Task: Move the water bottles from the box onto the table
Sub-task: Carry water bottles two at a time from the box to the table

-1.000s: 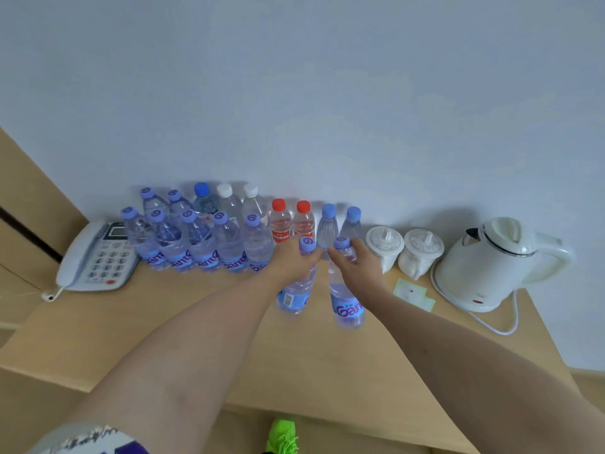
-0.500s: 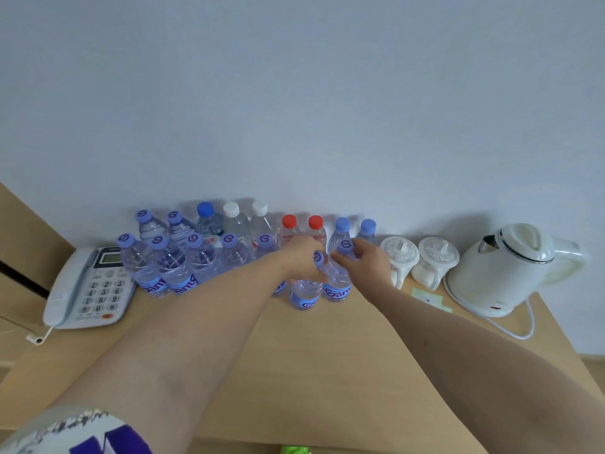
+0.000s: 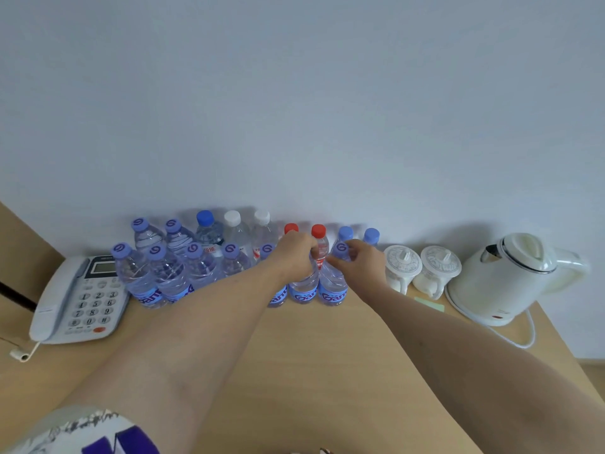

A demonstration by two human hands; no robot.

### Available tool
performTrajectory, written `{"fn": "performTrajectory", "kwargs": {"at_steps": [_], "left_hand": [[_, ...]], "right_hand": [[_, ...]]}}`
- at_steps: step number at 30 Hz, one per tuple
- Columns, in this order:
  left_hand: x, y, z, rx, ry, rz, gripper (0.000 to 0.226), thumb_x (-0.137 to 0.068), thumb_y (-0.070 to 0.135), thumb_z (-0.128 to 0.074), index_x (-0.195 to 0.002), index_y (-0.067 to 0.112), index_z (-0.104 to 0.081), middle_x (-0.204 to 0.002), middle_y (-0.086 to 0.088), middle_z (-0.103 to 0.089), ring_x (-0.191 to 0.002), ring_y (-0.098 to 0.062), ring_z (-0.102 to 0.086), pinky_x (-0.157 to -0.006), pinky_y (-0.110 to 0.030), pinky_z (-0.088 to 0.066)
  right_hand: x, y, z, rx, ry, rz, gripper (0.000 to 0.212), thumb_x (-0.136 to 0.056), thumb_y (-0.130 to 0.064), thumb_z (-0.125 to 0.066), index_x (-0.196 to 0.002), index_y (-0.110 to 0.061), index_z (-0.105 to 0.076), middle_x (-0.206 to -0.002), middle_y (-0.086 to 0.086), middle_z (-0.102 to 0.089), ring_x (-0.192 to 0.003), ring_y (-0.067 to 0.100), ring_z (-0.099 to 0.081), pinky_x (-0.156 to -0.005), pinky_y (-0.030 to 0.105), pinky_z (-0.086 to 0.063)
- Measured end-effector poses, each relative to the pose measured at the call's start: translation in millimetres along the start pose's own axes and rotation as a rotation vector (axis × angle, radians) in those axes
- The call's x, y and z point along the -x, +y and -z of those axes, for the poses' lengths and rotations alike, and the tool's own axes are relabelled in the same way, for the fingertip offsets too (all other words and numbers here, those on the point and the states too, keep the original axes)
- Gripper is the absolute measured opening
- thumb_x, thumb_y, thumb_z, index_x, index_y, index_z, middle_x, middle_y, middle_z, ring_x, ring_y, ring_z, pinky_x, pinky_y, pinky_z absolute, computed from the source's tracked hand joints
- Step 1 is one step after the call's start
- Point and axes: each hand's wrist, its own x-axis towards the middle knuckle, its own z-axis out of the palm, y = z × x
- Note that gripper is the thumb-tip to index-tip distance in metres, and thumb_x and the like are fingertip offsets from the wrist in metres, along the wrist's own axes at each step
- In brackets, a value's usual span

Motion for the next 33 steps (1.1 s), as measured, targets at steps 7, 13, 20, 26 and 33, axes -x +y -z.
{"fn": "performTrajectory", "kwargs": {"at_steps": [7,13,20,26,33], "left_hand": [[-9.1,-2.3,3.5,-0.017,0.019,-0.052,0.024,-0.091,0.001,-0.065,-0.111,0.011,-0.073,-0.102,-0.007,-0.063,-0.091,-0.023,-0.055,-0.073,-0.027,-0.037],[-8.1,-4.1,-0.4,-0.052,0.015,-0.093,0.024,-0.093,0.002,-0.063,-0.116,0.007,-0.07,-0.101,-0.01,-0.064,-0.093,-0.027,-0.059,-0.071,-0.029,-0.038],[-4.3,2.0,2.5,0.005,0.036,-0.066,0.026,-0.083,0.017,-0.073,-0.109,0.022,-0.073,-0.098,0.002,-0.068,-0.091,-0.023,-0.063,-0.075,-0.034,-0.052],[-10.1,34.5,21.1,-0.088,0.141,-0.072,0.015,-0.078,0.026,-0.068,-0.092,0.029,-0.069,-0.091,0.006,-0.063,-0.094,-0.024,-0.062,-0.072,-0.029,-0.044],[-9.3,153.1,-6.9,-0.14,0.123,-0.309,0.027,-0.081,0.025,-0.07,-0.107,0.025,-0.073,-0.109,-0.003,-0.07,-0.109,-0.027,-0.06,-0.086,-0.034,-0.05]], "right_hand": [[-0.5,-3.3,-8.6,0.015,0.051,0.0,0.025,-0.086,-0.034,-0.081,-0.088,-0.013,-0.067,-0.073,0.005,-0.066,-0.068,0.02,-0.058,-0.057,0.028,-0.038],[2.1,-2.6,-7.3,0.0,0.036,-0.018,0.025,-0.085,-0.035,-0.082,-0.083,-0.022,-0.06,-0.069,-0.004,-0.059,-0.062,0.008,-0.053,-0.056,0.025,-0.034],[12.8,-1.6,2.6,-0.036,0.015,-0.039,0.047,-0.078,-0.043,-0.086,-0.119,-0.026,-0.069,-0.104,-0.008,-0.07,-0.096,0.011,-0.064,-0.081,0.027,-0.047],[29.7,7.3,41.0,0.022,0.092,-0.064,0.063,-0.082,-0.04,-0.083,-0.138,-0.025,-0.061,-0.125,-0.001,-0.068,-0.114,0.018,-0.063,-0.087,0.03,-0.045],[86.9,55.6,152.1,0.123,0.252,-0.135,0.06,-0.083,-0.034,-0.08,-0.139,-0.025,-0.06,-0.127,0.003,-0.068,-0.118,0.024,-0.061,-0.092,0.034,-0.047]]}}
